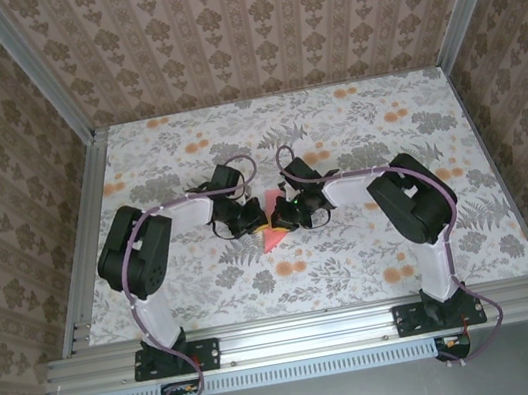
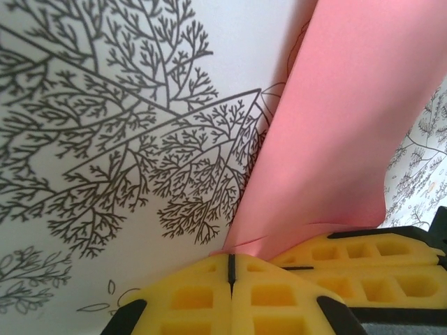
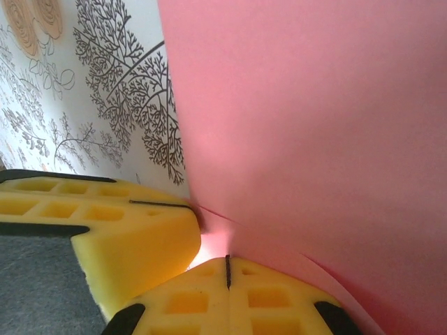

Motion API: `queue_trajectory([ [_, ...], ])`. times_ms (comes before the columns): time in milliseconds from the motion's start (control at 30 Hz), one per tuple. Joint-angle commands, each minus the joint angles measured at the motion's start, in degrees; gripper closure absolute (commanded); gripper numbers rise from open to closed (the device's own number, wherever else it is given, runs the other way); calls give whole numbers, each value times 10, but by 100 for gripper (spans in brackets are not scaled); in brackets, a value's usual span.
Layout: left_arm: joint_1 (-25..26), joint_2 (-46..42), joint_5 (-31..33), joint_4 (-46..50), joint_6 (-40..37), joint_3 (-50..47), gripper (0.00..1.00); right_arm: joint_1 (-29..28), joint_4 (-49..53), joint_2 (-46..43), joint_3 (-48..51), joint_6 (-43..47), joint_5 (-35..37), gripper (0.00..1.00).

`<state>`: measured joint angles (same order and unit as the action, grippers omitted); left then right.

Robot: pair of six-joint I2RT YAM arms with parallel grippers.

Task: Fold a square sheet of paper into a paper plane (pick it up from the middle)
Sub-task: Third fold the triangle at the center of the table.

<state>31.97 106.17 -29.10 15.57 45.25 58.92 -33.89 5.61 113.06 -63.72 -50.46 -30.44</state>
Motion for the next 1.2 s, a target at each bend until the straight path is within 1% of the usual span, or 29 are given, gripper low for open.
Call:
queue_trajectory([
  [0, 6, 20, 17, 39, -14, 2, 100, 3, 5, -31, 10, 22, -14, 99],
  [167, 7, 21, 20, 42, -15, 2, 99, 3, 7, -51, 26, 26, -23, 99],
  [333, 7, 23, 21, 46, -17, 8, 99, 3, 20, -52, 43, 32, -22, 99],
  [700, 8, 24, 21, 48, -18, 11, 99, 6, 38, -37, 77, 36, 4, 99],
  [900, 8, 26, 19, 47, -19, 12, 99, 9, 10, -61, 71, 33, -2, 99],
  [1033, 8, 25, 19, 46, -18, 11, 99, -4, 1, -87, 65, 35, -10, 98],
  [1167, 9, 26, 19, 42, -16, 10, 99, -22, 0, -82, 64, 30, -5, 98],
])
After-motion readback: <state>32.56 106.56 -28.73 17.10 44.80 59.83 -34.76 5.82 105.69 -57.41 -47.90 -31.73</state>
